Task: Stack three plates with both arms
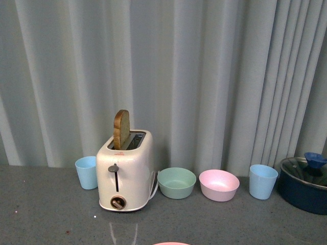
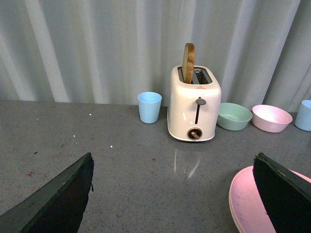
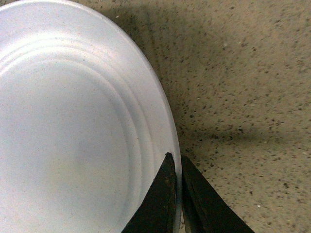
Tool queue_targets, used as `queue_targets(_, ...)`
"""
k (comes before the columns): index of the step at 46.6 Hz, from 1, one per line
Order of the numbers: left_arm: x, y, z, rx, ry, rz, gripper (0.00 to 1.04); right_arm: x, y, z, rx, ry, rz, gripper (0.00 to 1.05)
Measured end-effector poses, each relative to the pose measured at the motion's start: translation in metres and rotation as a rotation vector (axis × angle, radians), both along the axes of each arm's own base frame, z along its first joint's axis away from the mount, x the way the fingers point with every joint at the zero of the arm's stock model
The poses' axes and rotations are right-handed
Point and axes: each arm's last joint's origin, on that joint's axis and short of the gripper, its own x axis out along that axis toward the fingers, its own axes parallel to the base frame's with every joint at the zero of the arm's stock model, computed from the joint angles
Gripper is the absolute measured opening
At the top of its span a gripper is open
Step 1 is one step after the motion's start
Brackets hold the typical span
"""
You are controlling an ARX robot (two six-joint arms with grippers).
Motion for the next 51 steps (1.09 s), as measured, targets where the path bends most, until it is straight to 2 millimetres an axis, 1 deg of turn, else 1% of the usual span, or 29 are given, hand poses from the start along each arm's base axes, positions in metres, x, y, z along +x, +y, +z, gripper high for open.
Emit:
queue_targets(7, 0.0, 0.0, 0.0, 0.0, 0.0, 0.0, 0.98, -0.003, -0.004, 0.016, -0.024, -0.022, -0.008, 0.03)
queue_targets(9, 0.0, 0.0, 0.0, 0.0, 0.0, 0.0, 0.98, -0.005, -0.006, 0.024, -0.034, -0.036, -0.011, 0.03)
queue_targets(13, 0.0, 0.0, 0.0, 0.0, 0.0, 0.0, 0.98, -0.007, -0.008, 0.045, -0.059, -0.088, -0.016, 0.03)
queue_targets(17, 0.0, 0.0, 0.0, 0.0, 0.0, 0.0, 0.98, -0.007, -0.006, 0.074, -0.073, -0.202, -0.016, 0.03)
queue_targets(18, 0.0, 0.0, 0.0, 0.0, 0.0, 0.0, 0.98, -0.006, -0.004, 0.083, -0.073, -0.24, -0.016, 0.03)
queue_targets(22, 0.0, 0.0, 0.0, 0.0, 0.0, 0.0, 0.98, -0.005, 0.004, 0.102, -0.052, -0.328, -0.002, 0.03)
queue_targets(24, 0.0, 0.0, 0.0, 0.0, 0.0, 0.0, 0.98, -0.003, 0.015, 0.116, -0.039, -0.385, 0.014, 0.03)
queue_targets(27, 0.0, 0.0, 0.0, 0.0, 0.0, 0.0, 0.98, 0.0, 0.028, 0.125, -0.02, -0.429, 0.039, 0.03)
queue_targets(28, 0.0, 0.0, 0.0, 0.0, 0.0, 0.0, 0.98, 0.002, 0.035, 0.126, -0.016, -0.448, 0.05, 0.03)
queue_targets(30, 0.0, 0.0, 0.0, 0.0, 0.0, 0.0, 0.98, 0.006, 0.049, 0.126, 0.0, -0.472, 0.07, 0.03)
queue_targets(33, 0.0, 0.0, 0.0, 0.0, 0.0, 0.0, 0.98, 0.013, 0.07, 0.119, 0.042, -0.468, 0.096, 0.03)
queue_targets(37, 0.0, 0.0, 0.0, 0.0, 0.0, 0.0, 0.98, 0.022, 0.102, 0.101, 0.119, -0.425, 0.146, 0.03)
queue_targets(43, 0.0, 0.0, 0.0, 0.0, 0.0, 0.0, 0.98, 0.024, 0.144, 0.068, 0.214, -0.307, 0.227, 0.03)
queue_targets(48, 0.0, 0.0, 0.0, 0.0, 0.0, 0.0, 0.98, 0.024, 0.162, 0.052, 0.255, -0.252, 0.265, 0.03)
queue_targets(51, 0.0, 0.0, 0.0, 0.0, 0.0, 0.0, 0.98, 0.024, 0.167, 0.044, 0.278, -0.217, 0.269, 0.03)
